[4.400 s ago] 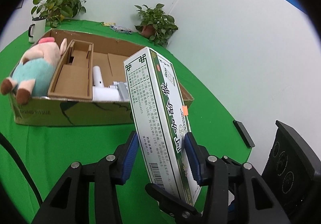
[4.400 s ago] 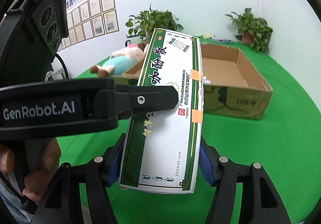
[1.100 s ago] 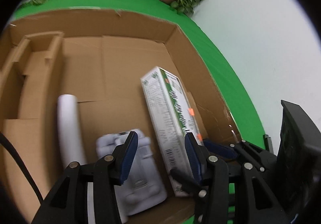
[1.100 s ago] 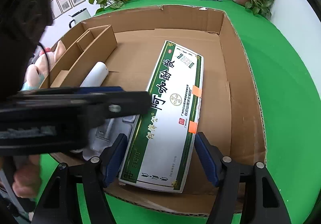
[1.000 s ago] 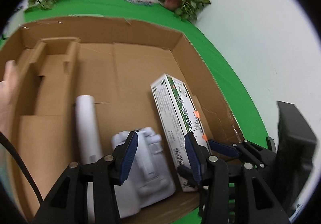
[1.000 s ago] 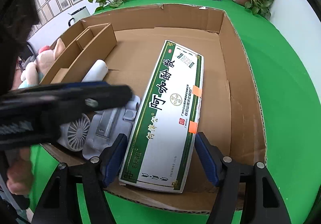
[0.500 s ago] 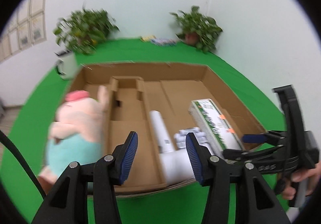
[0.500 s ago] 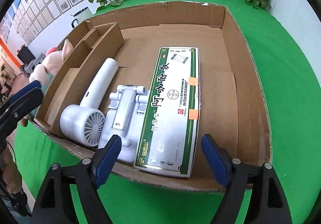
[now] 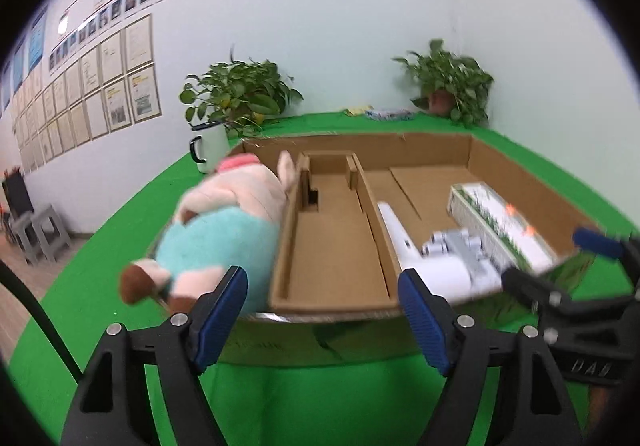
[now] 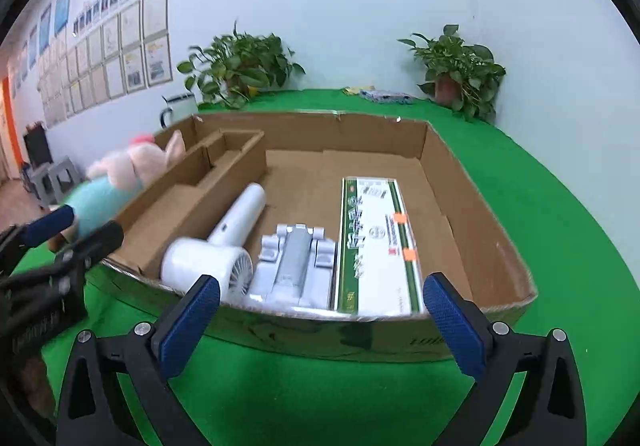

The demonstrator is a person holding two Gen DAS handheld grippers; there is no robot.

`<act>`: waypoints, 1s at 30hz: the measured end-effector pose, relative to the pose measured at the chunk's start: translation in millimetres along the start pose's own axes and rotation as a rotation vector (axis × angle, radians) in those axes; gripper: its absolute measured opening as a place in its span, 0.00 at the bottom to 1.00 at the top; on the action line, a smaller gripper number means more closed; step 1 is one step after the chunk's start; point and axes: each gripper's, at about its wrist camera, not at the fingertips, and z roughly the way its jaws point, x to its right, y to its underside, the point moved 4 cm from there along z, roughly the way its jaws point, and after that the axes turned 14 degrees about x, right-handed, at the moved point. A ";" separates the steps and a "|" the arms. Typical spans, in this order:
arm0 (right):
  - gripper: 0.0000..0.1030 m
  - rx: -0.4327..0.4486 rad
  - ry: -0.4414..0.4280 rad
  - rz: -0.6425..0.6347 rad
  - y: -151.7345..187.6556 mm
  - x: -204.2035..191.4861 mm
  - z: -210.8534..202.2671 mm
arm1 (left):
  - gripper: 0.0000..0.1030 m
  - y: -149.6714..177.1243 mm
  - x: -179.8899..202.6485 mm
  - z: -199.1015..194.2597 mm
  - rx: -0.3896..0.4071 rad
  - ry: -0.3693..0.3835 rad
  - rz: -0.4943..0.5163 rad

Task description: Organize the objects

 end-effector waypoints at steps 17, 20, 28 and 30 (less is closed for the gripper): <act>1.00 0.076 0.019 0.009 7.8 3.4 -0.6 | 0.83 5.5 -0.7 6.7 0.010 -0.004 -0.048; 1.00 0.076 0.019 0.008 7.8 3.4 -0.4 | 0.83 5.3 -1.2 6.8 0.009 -0.005 -0.048; 1.00 0.076 0.017 0.011 7.6 4.2 -0.6 | 0.86 6.0 -1.8 7.1 0.006 -0.015 -0.047; 1.00 0.076 0.016 0.012 7.8 5.4 -1.1 | 0.87 5.8 -2.3 7.4 0.005 -0.015 -0.048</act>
